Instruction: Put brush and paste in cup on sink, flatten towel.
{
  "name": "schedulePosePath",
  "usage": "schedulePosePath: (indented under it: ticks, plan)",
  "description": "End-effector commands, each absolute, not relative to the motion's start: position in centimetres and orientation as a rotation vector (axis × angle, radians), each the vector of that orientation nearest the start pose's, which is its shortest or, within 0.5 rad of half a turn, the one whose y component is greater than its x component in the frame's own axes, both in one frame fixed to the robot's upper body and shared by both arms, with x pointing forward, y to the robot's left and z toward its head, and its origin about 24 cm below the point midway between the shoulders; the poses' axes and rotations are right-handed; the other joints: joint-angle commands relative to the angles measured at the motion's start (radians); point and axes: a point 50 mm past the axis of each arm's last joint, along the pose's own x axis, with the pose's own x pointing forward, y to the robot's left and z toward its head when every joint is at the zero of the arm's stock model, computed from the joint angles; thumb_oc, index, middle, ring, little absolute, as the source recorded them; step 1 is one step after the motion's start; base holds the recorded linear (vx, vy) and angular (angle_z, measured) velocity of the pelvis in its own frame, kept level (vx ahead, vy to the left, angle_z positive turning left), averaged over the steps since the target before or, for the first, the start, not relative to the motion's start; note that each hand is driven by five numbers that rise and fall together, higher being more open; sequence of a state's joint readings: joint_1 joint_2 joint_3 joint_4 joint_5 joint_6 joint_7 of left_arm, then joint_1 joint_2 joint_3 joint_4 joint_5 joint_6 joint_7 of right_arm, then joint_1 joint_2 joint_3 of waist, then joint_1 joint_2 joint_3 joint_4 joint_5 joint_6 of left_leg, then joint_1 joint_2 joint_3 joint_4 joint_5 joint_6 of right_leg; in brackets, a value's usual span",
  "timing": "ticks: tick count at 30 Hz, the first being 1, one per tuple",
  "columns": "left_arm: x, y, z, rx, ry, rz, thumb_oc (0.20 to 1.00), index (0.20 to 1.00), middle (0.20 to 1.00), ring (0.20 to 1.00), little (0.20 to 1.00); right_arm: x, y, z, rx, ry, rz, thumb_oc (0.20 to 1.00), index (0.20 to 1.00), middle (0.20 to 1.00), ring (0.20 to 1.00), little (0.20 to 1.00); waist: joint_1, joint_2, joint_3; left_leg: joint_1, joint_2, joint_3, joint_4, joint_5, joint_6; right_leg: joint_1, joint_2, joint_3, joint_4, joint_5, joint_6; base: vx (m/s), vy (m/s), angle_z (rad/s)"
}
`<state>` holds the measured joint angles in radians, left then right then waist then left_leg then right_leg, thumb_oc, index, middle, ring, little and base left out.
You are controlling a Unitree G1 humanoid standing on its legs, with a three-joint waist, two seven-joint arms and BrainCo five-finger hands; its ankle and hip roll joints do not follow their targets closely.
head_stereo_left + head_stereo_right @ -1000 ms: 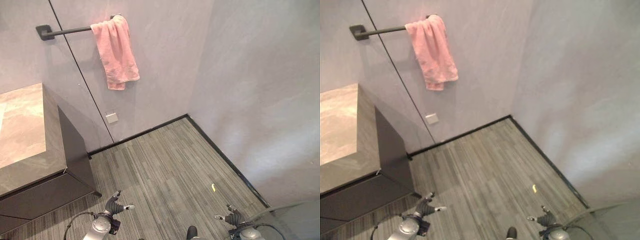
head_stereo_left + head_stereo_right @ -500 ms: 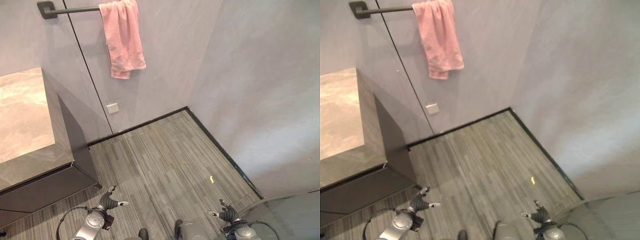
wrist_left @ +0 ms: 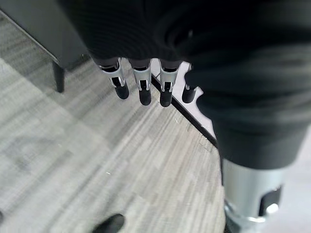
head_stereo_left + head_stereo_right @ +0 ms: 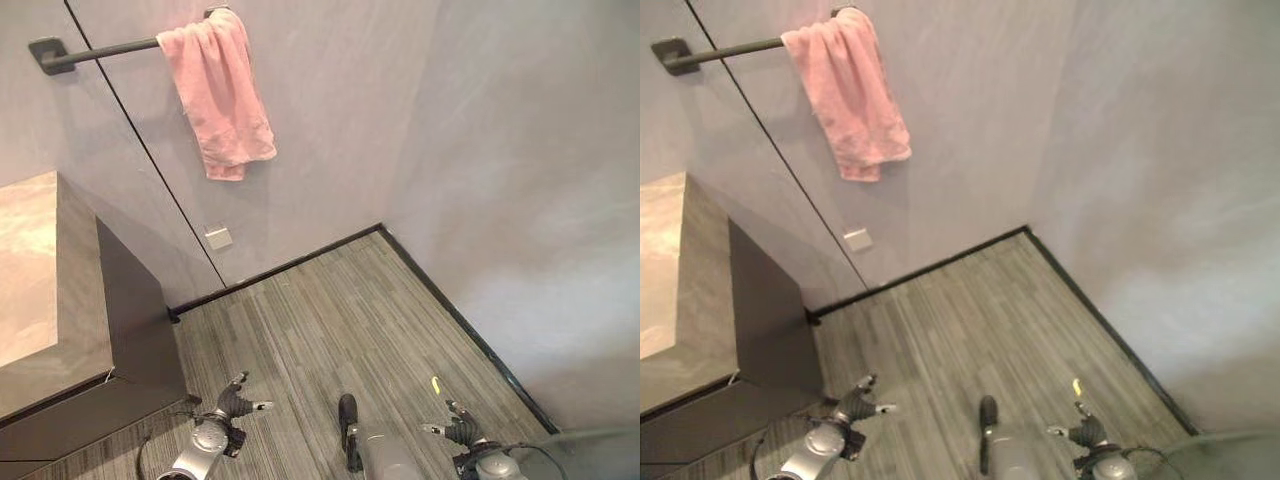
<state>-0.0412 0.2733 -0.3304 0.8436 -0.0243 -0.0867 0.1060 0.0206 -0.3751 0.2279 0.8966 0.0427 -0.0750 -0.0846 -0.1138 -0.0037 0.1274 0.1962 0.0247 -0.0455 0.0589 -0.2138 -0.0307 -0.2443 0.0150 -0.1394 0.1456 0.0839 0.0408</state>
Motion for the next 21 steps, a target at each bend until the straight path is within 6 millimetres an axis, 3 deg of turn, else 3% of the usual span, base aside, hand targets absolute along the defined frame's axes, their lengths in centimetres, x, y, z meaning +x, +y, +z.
schedulePosePath:
  ticks: [1,16,21]
  plan:
    - [19.34,21.40,-10.17,0.455,0.651,-0.072,1.000,1.000,1.000,1.000,1.000,15.73,-25.97,-11.10,-0.476,0.793,-0.033,1.000,1.000,1.000,1.000,1.000,-0.012,-0.053,-0.028,-0.031,-0.122,0.022,0.012,0.082,0.049,-0.001,-0.070,0.074,-0.076,0.100,0.113,0.10,-0.067,0.27]
    - [19.00,21.77,-10.52,0.481,0.672,-0.061,1.000,1.000,1.000,1.000,1.000,15.09,-25.22,-11.77,-0.557,0.821,0.043,1.000,1.000,1.000,1.000,1.000,-0.014,-0.060,-0.026,-0.006,-0.117,0.010,-0.022,0.060,0.052,-0.006,-0.058,0.085,-0.047,0.085,0.112,0.02,-0.013,0.03]
    - [19.47,21.44,-10.21,0.486,0.651,-0.076,1.000,1.000,1.000,1.000,1.000,15.37,-25.38,-11.59,-0.574,0.814,0.048,1.000,1.000,1.000,1.000,1.000,-0.020,-0.061,-0.016,-0.013,-0.135,-0.003,0.002,0.049,0.062,-0.018,-0.062,0.136,-0.029,0.105,0.119,-0.06,0.019,-0.02]
